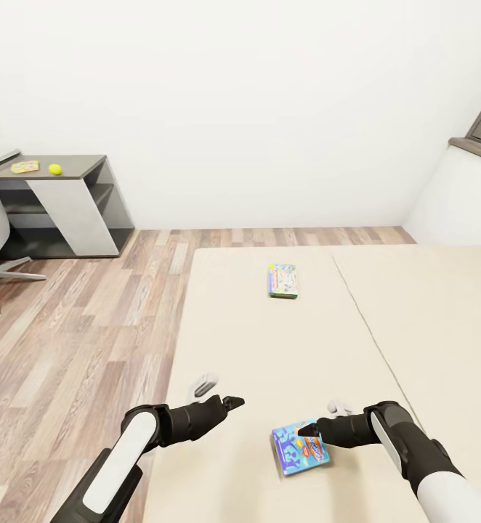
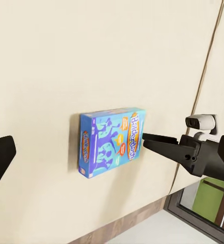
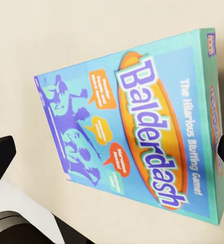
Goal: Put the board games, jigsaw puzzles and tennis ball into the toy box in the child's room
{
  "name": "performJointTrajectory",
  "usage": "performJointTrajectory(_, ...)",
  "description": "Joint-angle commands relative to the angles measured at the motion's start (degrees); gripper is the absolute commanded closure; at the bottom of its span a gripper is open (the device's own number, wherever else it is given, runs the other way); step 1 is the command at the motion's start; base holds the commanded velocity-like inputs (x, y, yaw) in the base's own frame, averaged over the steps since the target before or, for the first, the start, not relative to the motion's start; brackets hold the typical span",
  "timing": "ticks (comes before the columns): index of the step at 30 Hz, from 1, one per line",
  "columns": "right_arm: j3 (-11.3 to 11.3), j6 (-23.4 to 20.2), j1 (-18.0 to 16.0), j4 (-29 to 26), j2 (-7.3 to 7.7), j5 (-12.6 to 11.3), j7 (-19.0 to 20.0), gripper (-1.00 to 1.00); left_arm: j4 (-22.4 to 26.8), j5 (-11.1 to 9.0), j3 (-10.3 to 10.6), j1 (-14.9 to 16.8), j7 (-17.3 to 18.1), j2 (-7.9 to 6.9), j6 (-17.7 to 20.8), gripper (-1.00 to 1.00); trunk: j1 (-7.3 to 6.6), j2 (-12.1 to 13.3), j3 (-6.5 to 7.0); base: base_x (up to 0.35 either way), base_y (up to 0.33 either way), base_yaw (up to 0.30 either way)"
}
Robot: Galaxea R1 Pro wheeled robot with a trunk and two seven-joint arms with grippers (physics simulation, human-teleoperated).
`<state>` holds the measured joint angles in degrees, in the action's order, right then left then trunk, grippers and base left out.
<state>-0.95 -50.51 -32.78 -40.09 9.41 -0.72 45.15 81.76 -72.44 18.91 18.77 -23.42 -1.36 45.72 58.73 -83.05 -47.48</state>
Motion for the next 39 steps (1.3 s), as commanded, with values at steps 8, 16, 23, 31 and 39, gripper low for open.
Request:
performJointTrajectory(8,-0.10,-0.51,-0.01,-0.07,-0.06,-0.12,0.12,-1.00,0.07,-0.60,0.08,0.02,-0.58,-0.04,-0.02,-1.00,0.00,-0.02,-0.04,0.000,0.004,0.000)
performJointTrajectory(16,-0.16,-2.15,-0.02,-0.09,-0.13,-0.16,0.12,-1.00,0.07,-0.60,0.08,0.04,-0.58,-0.04,-0.02,-1.00,0.00,-0.02,-0.04,0.000,0.001,0.000)
performJointTrajectory(23,-0.18,-3.93,-0.06,-0.23,-0.12,-0.20,0.12,-1.00,0.07,-0.60,0.08,0.03,-0.58,-0.04,0.00,-1.00,0.00,-0.02,-0.04,0.000,0.000,0.000)
performJointTrajectory(31,-0.19,-4.53,-0.08,-0.28,-0.13,-0.17,0.12,-1.00,0.07,-0.60,0.08,0.00,-0.58,-0.04,0.01,-1.00,0.00,-0.02,-0.04,0.000,0.000,0.000)
performJointTrajectory(39,-0.19,-4.58,-0.08,-0.26,-0.10,-0.16,0.12,-1.00,0.07,-0.63,0.08,0.01,-0.58,-0.04,-0.01,-1.00,0.00,-0.02,-0.04,0.000,0.055,0.000)
